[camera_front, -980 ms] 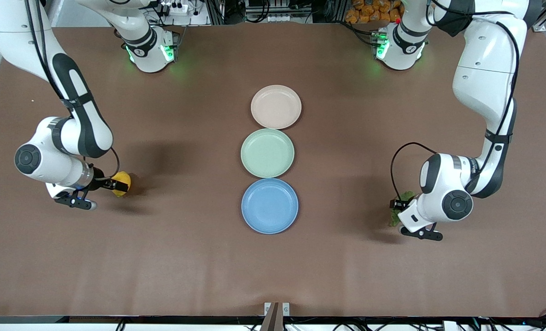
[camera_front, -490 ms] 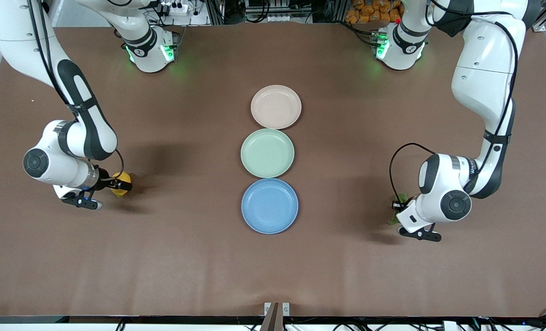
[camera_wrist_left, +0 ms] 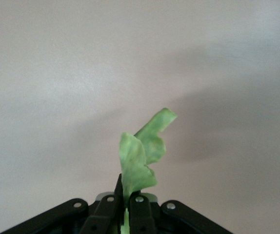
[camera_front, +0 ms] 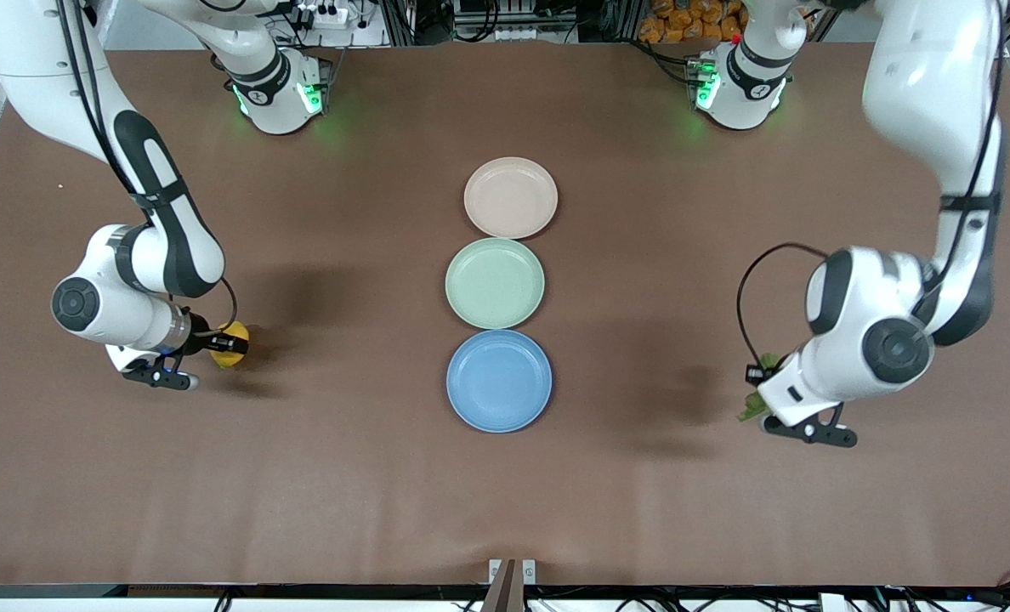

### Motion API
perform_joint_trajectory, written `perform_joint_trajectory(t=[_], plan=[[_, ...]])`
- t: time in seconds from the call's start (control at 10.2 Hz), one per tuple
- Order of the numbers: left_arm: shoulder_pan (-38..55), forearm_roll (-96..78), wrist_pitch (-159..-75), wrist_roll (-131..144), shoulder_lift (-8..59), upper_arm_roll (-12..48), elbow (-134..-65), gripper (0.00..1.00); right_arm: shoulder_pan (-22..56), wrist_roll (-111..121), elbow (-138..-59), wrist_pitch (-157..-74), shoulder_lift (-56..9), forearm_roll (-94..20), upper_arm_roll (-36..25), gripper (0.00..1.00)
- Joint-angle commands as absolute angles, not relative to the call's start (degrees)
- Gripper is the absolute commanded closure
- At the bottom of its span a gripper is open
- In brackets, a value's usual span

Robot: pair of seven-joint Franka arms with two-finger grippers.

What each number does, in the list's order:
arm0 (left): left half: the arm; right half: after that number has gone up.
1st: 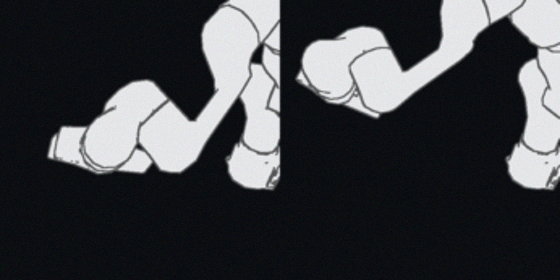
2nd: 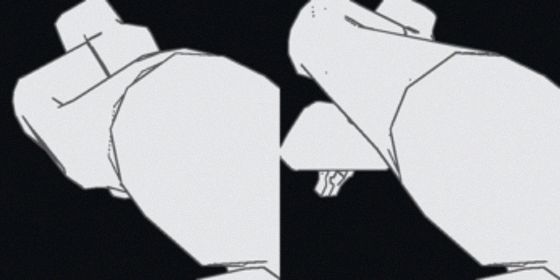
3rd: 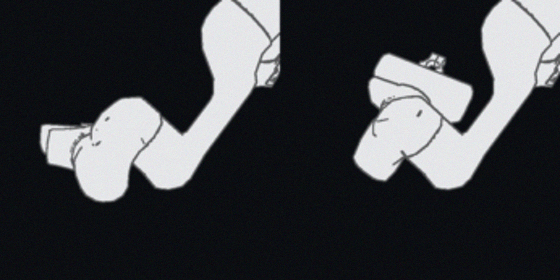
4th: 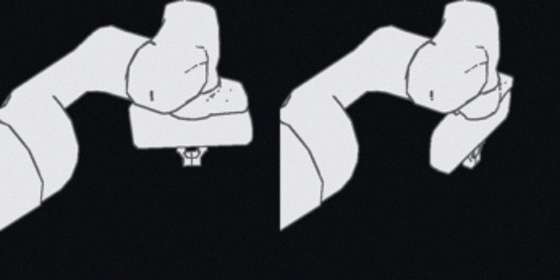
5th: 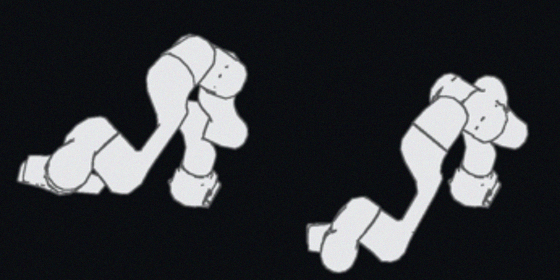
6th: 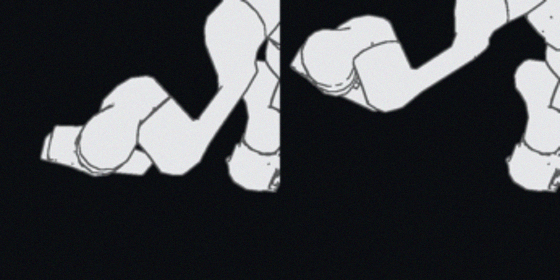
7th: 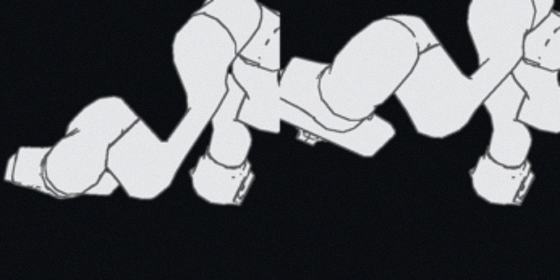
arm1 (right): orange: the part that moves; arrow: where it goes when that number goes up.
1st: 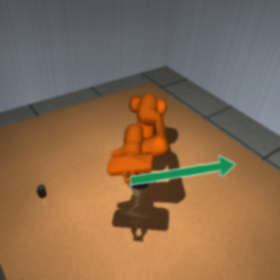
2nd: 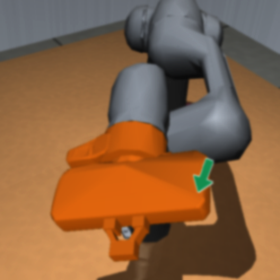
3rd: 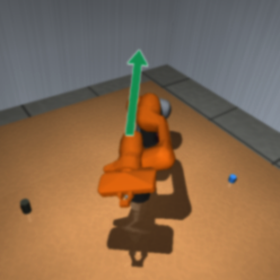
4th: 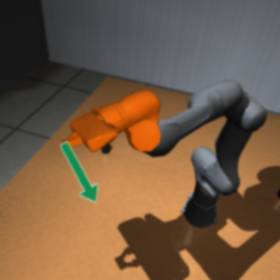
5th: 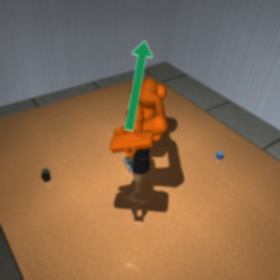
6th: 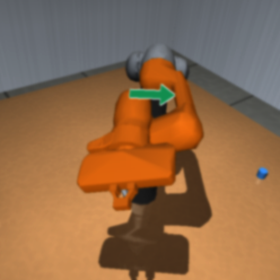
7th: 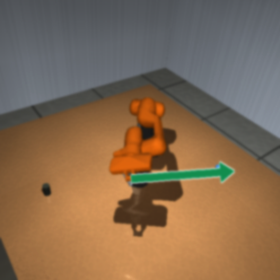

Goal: Place lemon and lettuce in plates
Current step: 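Close the right gripper on the lemon while the left gripper grasps the lettuce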

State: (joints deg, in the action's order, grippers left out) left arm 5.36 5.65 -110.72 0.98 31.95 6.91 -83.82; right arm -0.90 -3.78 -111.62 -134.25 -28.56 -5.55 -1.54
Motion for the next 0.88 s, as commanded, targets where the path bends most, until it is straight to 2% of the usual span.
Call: perform_joint_trajectory(t=[0.0, 0.2, 0.59, 0.78], plan=[[5.5, 0.0, -102.9, 1.9, 24.6, 8.0, -85.9, 1.00, 0.4, -2.7, -103.0, -124.9, -27.9, -6.7, -0.1, 1.00], [5.4, -2.5, -96.0, 13.1, 19.8, 13.2, -86.0, 1.00, 2.8, -5.5, -98.4, -124.3, -29.0, -8.2, 0.2, 1.00], [5.3, -2.1, -91.0, 35.5, 14.4, 26.1, -86.2, 1.00, 8.3, -18.9, -86.6, -124.3, -35.9, -13.4, 2.9, 1.00], [5.3, -2.0, -89.3, 45.4, 11.1, 32.3, -89.9, 1.00, 11.6, -29.7, -80.3, -125.0, -40.3, -13.3, 5.6, 1.00]])
